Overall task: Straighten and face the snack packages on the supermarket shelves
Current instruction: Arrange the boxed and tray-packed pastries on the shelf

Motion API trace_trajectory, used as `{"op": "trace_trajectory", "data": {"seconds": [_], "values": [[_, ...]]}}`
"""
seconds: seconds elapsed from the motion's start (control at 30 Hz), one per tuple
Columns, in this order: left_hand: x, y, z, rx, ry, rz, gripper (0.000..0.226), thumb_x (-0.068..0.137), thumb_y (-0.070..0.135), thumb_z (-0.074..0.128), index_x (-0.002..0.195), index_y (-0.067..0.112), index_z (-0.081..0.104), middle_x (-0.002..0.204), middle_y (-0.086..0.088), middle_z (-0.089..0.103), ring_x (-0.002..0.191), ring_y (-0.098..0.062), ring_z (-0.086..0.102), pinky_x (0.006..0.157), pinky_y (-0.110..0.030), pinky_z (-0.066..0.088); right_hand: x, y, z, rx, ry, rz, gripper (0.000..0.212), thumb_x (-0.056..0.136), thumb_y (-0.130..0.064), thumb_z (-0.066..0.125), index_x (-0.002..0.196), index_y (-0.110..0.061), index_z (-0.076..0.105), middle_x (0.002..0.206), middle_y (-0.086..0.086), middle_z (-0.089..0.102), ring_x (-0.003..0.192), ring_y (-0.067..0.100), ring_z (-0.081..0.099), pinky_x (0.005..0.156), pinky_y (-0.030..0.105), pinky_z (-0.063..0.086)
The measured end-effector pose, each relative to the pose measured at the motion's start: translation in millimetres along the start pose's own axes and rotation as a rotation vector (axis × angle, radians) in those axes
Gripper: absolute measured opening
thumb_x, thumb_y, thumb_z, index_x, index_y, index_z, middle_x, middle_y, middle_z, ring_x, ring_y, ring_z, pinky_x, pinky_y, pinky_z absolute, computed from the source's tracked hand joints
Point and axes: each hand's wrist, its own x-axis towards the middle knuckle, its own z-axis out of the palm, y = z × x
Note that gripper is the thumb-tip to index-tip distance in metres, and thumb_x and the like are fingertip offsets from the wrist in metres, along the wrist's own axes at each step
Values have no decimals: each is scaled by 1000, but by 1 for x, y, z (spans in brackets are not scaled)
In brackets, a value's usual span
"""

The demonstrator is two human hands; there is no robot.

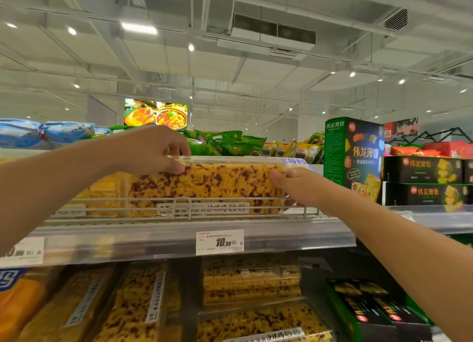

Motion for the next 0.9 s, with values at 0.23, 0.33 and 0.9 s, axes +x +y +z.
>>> {"op": "trace_trajectory", "data": {"seconds": [0.23, 0.33, 0.9], "values": [[0, -2, 1, -6, -17, -23, 29, 83, 44, 71, 108, 35, 62, 94, 19, 59, 85, -8, 58, 74, -32, 48, 2, -3, 4, -77, -33, -18, 57, 94, -64, 26, 107, -23, 63, 102, -3, 70, 73, 13, 72, 82, 40, 57], [-5, -7, 0, 20, -72, -57, 48, 84, 57, 61, 126, 36, 50, 118, 14, 49, 105, -14, 54, 89, -37, 46, 2, -1, -1, -72, -14, -13, 57, 91, -66, 33, 113, -22, 61, 107, 1, 67, 88, 18, 67, 79, 38, 58], [-13, -10, 7, 113, -83, -32, 59, 88, 58, 53, 142, 39, 37, 137, 20, 45, 119, -2, 44, 96, -26, 38, 75, 7, -2, 360, -381, 288, 30, 95, -20, 55, 122, -7, 60, 125, 18, 60, 111, 35, 61, 100, 52, 47]]}}
